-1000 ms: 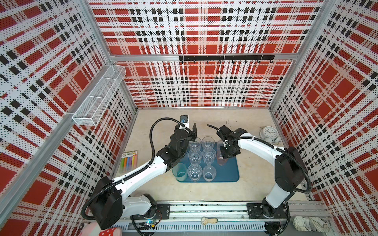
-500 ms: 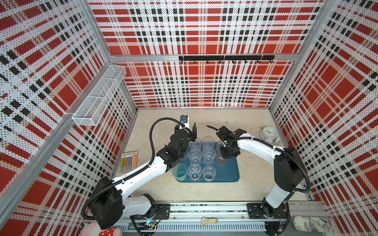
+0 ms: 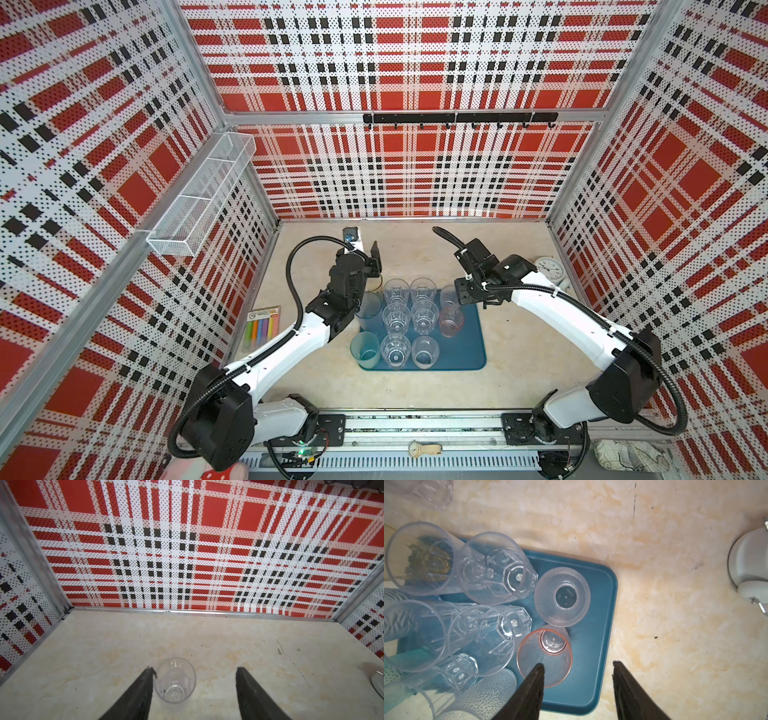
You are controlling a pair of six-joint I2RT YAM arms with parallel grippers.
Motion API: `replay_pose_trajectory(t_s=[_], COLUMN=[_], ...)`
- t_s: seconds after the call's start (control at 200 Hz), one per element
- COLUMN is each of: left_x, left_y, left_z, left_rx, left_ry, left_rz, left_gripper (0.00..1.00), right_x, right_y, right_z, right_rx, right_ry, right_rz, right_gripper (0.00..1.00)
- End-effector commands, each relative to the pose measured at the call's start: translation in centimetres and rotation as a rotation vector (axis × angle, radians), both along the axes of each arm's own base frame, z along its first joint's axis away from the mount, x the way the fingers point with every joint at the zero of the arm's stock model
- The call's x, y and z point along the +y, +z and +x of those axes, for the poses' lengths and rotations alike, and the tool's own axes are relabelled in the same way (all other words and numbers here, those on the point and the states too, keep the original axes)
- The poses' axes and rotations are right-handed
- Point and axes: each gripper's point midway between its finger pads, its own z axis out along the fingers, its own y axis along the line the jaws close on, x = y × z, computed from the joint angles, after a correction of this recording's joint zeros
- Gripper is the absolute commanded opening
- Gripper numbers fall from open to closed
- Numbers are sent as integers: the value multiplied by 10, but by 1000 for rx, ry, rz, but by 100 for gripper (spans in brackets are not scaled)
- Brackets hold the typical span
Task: Place the glasses into the tray
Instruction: Place the glass on the tray, then reset both arms
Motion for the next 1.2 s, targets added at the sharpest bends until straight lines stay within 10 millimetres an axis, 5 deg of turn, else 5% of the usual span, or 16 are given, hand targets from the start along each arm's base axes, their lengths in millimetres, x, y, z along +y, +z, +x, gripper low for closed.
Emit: replay_pose_trajectory(t_s=[0.0,0.12,0.266,0.421,0.561,0.621,0.867,1.072,1.197], left_x=[18,45,92,155,182,188,197,144,142], left_y=[21,31,34,41,37,31,-8,-8,-21], left_z=[-1,-1,-5,-18,-30,-35,-41,-27,-20], left_rx=[-29,-7,59,60,28,16,14,-42,-52], left_ry=[32,124,287,451,517,535,606,591,597], left_rz=[-73,-48,-26,-83,-138,-143,-111,154,123], left_gripper=[65,65,66,66,66,66,66,67,69], right_x=[-10,-39,-98,-147,-187,-205,-223,-235,-243], right_y=[33,59,88,93,84,77,46,18,18], right_z=[24,41,62,62,58,58,69,85,87], right_rx=[-166,-279,-409,-480,-478,-473,-442,-481,-630], right_ry=[-57,-148,-324,-469,-577,-628,-698,-718,-693], right_rz=[24,134,242,174,194,226,295,237,198], right_gripper=[59,61,62,63,64,64,64,66,73])
